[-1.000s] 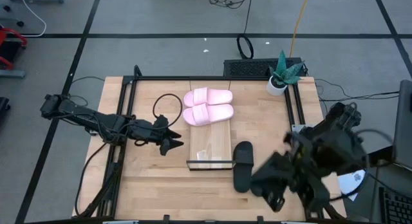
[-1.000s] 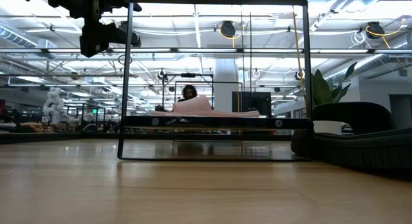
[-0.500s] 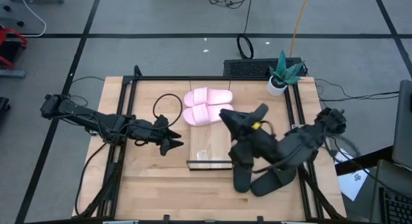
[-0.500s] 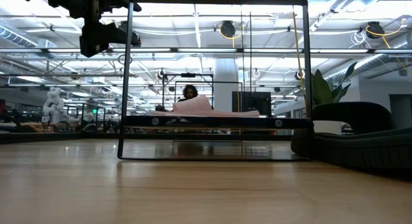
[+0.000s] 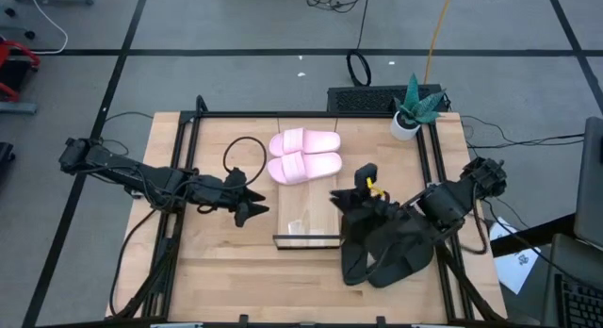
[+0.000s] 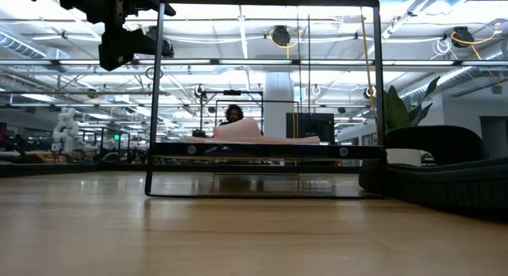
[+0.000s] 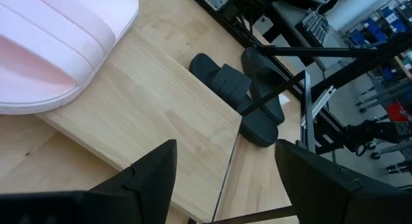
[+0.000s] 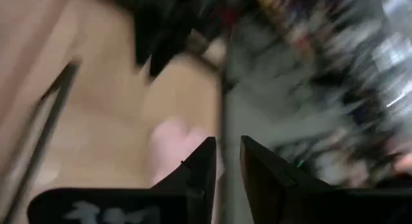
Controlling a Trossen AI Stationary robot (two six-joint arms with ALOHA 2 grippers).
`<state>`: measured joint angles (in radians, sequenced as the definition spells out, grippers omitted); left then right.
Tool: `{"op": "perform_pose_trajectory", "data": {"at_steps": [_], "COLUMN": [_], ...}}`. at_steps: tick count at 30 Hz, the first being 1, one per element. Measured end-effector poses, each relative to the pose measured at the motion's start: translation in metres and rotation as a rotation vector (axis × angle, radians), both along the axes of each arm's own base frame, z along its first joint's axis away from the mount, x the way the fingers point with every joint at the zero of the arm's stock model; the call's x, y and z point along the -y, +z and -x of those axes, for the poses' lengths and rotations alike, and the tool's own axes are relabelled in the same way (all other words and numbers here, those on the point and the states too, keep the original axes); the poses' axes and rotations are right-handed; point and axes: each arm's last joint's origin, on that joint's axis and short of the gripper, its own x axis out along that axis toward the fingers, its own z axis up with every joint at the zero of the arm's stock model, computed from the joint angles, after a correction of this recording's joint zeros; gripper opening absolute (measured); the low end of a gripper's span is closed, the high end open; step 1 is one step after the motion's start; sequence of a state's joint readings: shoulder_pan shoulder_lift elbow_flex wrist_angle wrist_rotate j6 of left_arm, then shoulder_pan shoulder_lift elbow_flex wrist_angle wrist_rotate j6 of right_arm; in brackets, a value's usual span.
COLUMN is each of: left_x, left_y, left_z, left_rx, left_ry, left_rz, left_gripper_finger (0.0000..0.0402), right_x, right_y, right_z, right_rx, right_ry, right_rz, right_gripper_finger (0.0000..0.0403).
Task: Pick and place slides into the shelf
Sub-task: Put the left black slide on the shelf
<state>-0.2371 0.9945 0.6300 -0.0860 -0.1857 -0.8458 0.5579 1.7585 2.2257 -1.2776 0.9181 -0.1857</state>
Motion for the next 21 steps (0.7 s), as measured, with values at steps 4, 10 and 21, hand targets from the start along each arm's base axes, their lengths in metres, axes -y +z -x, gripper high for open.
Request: {"op": "perform_pose_trajectory", "data": {"at_steps": [4, 10, 21], "left_x": [-0.001, -0.002, -0.003], "left_y": [0.0, 0.0, 0.0], "left_z": [0.0, 0.0, 0.0], "left_rx": [0.003, 0.007, 0.009], "left_ry": [0.027, 0.063, 0.075], "left_rz": [-0.015, -0.031, -0.035], "left_gripper_finger": [0.0257, 0.0257, 0.0257], "right_x": [0.01, 0.009, 0.001], "right_y": [-0.022, -0.047, -0.143], "right_z": [0.017, 0.021, 0.015], "right_rx": [-0.156, -0.332, -0.65], "right_ry": [-0.154, -0.169, -0.275], "right_rz": [-0.112, -0.39, -0.506], "right_gripper_finger": [0.0059, 0.0059, 0.0059]}}
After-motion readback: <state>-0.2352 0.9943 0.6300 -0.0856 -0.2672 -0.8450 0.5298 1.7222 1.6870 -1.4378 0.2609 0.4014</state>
